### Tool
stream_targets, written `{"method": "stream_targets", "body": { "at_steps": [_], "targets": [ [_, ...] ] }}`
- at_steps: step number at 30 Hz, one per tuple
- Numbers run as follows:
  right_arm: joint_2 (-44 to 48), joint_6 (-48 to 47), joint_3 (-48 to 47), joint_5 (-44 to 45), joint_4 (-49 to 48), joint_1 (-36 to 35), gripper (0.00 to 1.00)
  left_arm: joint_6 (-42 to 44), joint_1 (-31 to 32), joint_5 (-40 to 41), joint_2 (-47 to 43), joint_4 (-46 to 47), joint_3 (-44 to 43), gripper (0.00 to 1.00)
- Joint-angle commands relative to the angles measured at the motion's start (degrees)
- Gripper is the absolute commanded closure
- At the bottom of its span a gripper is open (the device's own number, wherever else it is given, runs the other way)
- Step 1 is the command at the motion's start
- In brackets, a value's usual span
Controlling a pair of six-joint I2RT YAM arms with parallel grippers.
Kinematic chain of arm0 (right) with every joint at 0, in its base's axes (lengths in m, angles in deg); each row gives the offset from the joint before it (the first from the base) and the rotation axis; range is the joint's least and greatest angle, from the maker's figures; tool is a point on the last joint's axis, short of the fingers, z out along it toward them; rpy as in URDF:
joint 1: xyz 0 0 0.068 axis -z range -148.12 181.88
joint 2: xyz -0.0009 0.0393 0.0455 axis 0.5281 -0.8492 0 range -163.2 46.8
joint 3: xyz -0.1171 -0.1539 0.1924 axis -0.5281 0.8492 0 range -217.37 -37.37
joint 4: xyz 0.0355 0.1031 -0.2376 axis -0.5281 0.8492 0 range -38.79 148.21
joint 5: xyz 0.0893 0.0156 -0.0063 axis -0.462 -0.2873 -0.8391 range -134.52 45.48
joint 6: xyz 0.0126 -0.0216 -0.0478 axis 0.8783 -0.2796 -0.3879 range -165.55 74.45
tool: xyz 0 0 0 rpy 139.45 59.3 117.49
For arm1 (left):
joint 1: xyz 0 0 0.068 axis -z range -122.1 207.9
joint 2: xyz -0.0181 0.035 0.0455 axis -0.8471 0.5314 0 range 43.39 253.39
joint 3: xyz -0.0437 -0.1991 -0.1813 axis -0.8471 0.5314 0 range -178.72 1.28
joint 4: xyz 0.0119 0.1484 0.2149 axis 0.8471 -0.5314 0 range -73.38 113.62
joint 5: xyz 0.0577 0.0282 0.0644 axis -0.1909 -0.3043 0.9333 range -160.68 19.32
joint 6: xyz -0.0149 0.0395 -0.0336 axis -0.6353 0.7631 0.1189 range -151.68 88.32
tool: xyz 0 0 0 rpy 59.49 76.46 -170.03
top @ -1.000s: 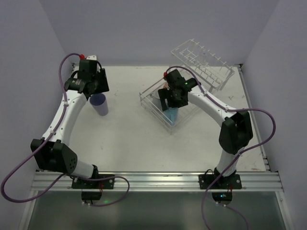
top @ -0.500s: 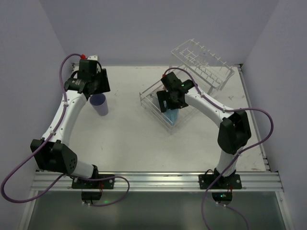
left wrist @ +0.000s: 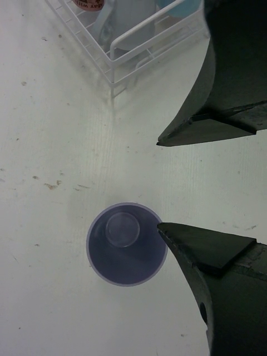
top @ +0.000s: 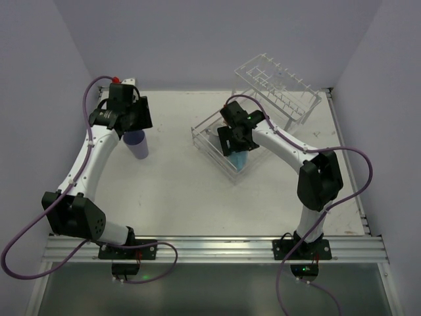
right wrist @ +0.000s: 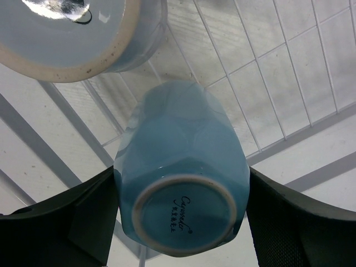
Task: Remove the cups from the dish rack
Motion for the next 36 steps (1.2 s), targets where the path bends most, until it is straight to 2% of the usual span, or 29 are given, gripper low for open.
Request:
{"method": "stream_targets", "body": {
  "at_steps": [1,2,5,6,15,23,24,26,27,29,30,31,32,33,35,36],
  "targets": [
    [0.1,-0.7,-0.8,1.5,0.8,-0.4,0.33,1.2,-0.3,-2.0,-2.4,1.0,0.3,0.39],
    [0.1,-0.8,-0.9,1.4,0.8,-0.4,0.49,1.2,-0.3,-2.0,-2.5,0.9,0.3,0.39],
    [0.7,-0.6,-1.0,2.1,0.1,-0.4,0.85,1.2,0.2,-3.4,-3.8,0.9,-0.1,0.41],
    [1.1,-0.6,-0.9,2.4,0.0,-0.4,1.0,1.2,0.4,-4.4,-4.7,1.2,-0.3,0.41],
    [8.9,-0.8,-2.0,3.0,-2.1,0.0,1.0,-2.9,2.9,-29.3,-11.9,11.0,1.8,0.4],
    [14.5,-1.0,-4.3,-0.4,-2.8,2.1,1.0,-6.7,3.8,-40.6,-13.2,20.2,6.8,0.39],
    [15.6,-1.0,-4.4,-0.7,-2.9,2.5,1.0,-8.4,3.8,-44.2,-13.3,21.8,8.8,0.39],
    [16.8,-0.9,-4.2,-2.9,-4.1,3.3,1.0,-11.0,3.8,-49.0,-13.1,28.6,11.2,0.39],
    [18.6,-0.8,-3.8,-3.6,-4.7,3.6,1.0,-15.1,3.8,-54.4,-13.2,31.9,14.4,0.39],
    [20.6,-0.9,-2.8,-7.2,-6.8,4.5,1.0,-20.0,3.8,-58.8,-13.0,43.0,17.4,0.39],
    [22.7,-0.9,-2.1,-8.6,-7.7,5.1,1.0,-25.7,3.8,-62.8,-12.9,48.1,20.6,0.39],
    [23.7,-0.7,-1.6,-9.8,-8.5,5.4,1.0,-28.6,3.8,-64.4,-12.7,52.8,22.2,0.39],
    [24.6,-0.4,-1.5,-11.9,-9.6,5.6,1.0,-31.6,3.8,-65.9,-12.5,61.5,23.4,0.39],
    [25.3,-0.3,-1.6,-12.6,-10.0,6.0,1.0,-37.7,3.8,-67.8,-12.3,65.8,25.9,0.38],
    [26.8,-0.1,-2.2,-13.9,-10.6,6.2,1.0,-42.6,4.2,-68.7,-11.5,76.1,27.6,0.38],
    [26.9,-0.1,-2.7,-15.9,-10.6,6.2,1.0,-45.9,4.5,-68.9,-11.2,78.2,28.6,0.38]
  ]
}}
